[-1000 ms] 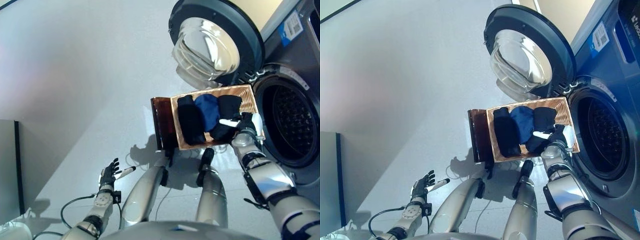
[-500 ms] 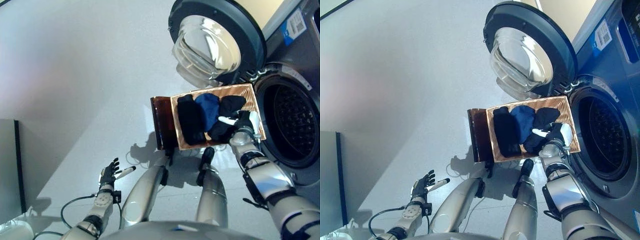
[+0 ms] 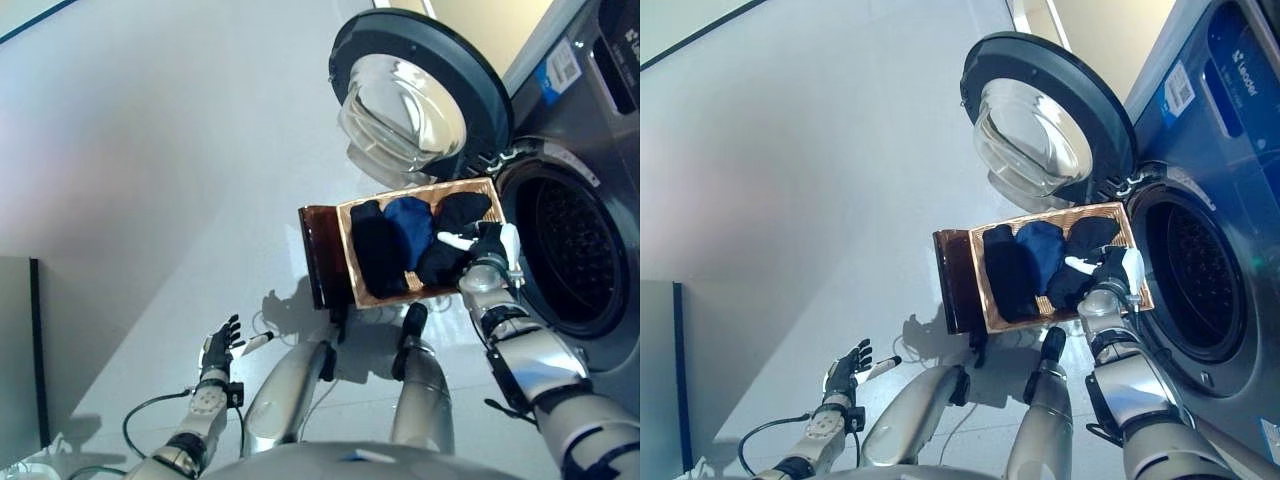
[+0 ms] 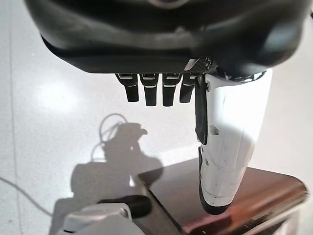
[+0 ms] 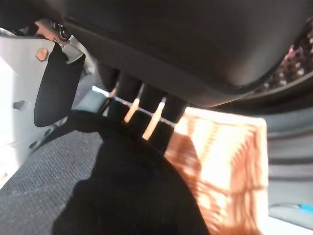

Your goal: Pick up the clothes and place them into the washing machine

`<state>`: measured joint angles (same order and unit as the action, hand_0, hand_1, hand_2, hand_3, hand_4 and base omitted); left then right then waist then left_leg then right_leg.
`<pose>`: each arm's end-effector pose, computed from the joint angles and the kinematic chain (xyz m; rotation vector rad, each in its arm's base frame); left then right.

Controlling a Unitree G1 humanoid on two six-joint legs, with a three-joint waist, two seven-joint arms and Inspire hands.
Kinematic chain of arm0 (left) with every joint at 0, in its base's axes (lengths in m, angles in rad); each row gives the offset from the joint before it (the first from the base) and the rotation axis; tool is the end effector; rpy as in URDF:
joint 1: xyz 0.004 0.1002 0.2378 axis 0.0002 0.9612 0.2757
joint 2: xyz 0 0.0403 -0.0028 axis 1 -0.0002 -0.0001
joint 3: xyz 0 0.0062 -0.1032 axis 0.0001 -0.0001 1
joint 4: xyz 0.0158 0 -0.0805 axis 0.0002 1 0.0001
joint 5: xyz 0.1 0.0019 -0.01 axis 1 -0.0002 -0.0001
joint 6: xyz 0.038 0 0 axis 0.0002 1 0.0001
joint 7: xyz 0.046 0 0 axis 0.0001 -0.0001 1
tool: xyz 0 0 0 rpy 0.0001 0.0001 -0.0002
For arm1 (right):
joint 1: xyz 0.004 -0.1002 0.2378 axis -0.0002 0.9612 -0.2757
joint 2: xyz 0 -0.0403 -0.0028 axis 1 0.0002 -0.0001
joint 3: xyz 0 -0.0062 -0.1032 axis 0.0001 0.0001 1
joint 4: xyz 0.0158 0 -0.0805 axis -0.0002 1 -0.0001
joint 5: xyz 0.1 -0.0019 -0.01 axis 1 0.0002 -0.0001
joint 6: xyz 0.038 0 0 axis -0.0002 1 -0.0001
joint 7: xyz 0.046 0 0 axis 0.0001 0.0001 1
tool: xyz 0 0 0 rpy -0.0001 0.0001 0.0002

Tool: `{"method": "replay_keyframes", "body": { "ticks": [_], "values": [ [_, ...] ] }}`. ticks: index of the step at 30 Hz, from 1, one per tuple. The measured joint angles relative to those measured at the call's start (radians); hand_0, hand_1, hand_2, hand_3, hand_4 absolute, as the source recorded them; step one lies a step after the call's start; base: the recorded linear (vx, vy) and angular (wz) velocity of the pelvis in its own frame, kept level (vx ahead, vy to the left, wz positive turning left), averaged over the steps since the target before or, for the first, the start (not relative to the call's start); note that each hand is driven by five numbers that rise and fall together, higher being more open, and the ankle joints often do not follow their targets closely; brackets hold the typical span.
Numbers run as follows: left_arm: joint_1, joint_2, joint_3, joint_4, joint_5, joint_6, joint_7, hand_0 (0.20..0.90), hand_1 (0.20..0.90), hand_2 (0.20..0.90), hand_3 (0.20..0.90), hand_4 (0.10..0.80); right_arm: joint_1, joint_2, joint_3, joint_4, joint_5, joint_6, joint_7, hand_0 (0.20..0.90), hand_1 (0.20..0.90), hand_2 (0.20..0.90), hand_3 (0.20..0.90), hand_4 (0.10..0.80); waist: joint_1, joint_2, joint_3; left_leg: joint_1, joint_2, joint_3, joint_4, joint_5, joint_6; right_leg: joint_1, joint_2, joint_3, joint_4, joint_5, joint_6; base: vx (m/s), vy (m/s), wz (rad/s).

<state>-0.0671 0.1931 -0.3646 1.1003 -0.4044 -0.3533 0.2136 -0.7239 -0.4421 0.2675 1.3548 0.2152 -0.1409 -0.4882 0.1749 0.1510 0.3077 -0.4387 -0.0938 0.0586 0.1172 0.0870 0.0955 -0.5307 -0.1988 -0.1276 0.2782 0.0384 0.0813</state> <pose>0.1258 0.1822 -0.0989 0.0966 0.7105 0.1924 0.2893 -0.2572 0.0266 -0.5019 0.3867 -0.6068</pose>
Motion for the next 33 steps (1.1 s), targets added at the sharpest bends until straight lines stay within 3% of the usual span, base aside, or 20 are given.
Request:
{"method": "replay_keyframes", "body": {
  "ticks": [11,12,13,21,22,23,33],
  "values": [
    [-0.003,0.000,-0.001,0.016,-0.001,0.000,-0.015,0.900,0.900,0.900,0.900,0.800,-0.012,-0.006,0.004,-0.031,0.016,-0.031,-0.010,0.200,0.200,0.200,0.200,0.300,-0.028,-0.005,0.002,0.031,0.009,0.018,-0.003,-0.004,0.002,0.032,0.012,0.006,-0.022,0.007,0.004,-0.009,-0.011,-0.04],
    [-0.007,0.000,-0.001,0.029,-0.001,0.000,-0.015,0.900,0.900,0.900,0.900,0.800,-0.011,-0.007,0.003,-0.024,0.018,-0.032,-0.010,0.236,0.236,0.236,0.236,0.325,-0.031,-0.007,0.003,0.031,0.011,0.018,-0.002,-0.004,0.003,0.032,0.013,0.007,-0.022,0.006,0.005,-0.013,-0.015,-0.04],
    [-0.007,0.000,-0.001,0.035,-0.001,0.000,-0.015,0.900,0.900,0.900,0.900,0.800,-0.008,-0.007,0.003,-0.020,0.021,-0.032,-0.010,0.900,0.900,0.900,0.900,0.800,-0.034,-0.008,0.004,0.031,0.011,0.017,-0.002,-0.005,0.004,0.032,0.014,0.006,-0.022,0.005,0.006,0.000,0.000,0.00],
    [-0.002,0.000,0.009,0.060,-0.001,0.005,-0.015,0.900,0.900,0.900,0.900,0.800,0.028,0.014,0.006,0.003,0.027,-0.034,0.009,0.900,0.900,0.900,0.900,0.800,-0.049,-0.012,0.001,0.030,0.010,0.017,-0.001,-0.008,0.007,0.032,0.013,0.006,-0.022,0.004,0.007,0.000,0.000,0.00],
    [-0.002,0.000,0.013,0.060,0.000,0.005,-0.015,0.900,0.900,0.900,0.900,0.800,0.029,0.021,0.006,0.003,0.027,-0.034,0.010,0.307,0.307,0.307,0.307,0.376,-0.049,-0.012,0.001,0.030,0.010,0.017,-0.001,-0.008,0.007,0.032,0.013,0.006,-0.022,0.004,0.007,0.000,0.000,0.00],
    [-0.002,0.000,0.015,0.060,0.000,0.005,-0.015,0.900,0.900,0.900,0.900,0.800,0.029,0.024,0.006,0.002,0.027,-0.034,0.010,0.200,0.200,0.200,0.200,0.300,-0.048,-0.012,0.001,0.030,0.010,0.017,0.000,-0.008,0.007,0.032,0.013,0.006,-0.022,0.004,0.007,0.000,0.000,0.00],
    [0.001,0.000,0.015,0.058,0.000,0.004,-0.014,0.900,0.900,0.900,0.900,0.800,0.028,0.033,0.029,-0.036,0.006,-0.036,0.008,0.200,0.200,0.200,0.200,0.300,-0.045,-0.011,-0.001,0.026,0.008,0.017,0.003,-0.009,0.008,0.030,0.010,0.007,-0.021,0.004,0.007,0.000,0.000,0.00]
  ]
}}
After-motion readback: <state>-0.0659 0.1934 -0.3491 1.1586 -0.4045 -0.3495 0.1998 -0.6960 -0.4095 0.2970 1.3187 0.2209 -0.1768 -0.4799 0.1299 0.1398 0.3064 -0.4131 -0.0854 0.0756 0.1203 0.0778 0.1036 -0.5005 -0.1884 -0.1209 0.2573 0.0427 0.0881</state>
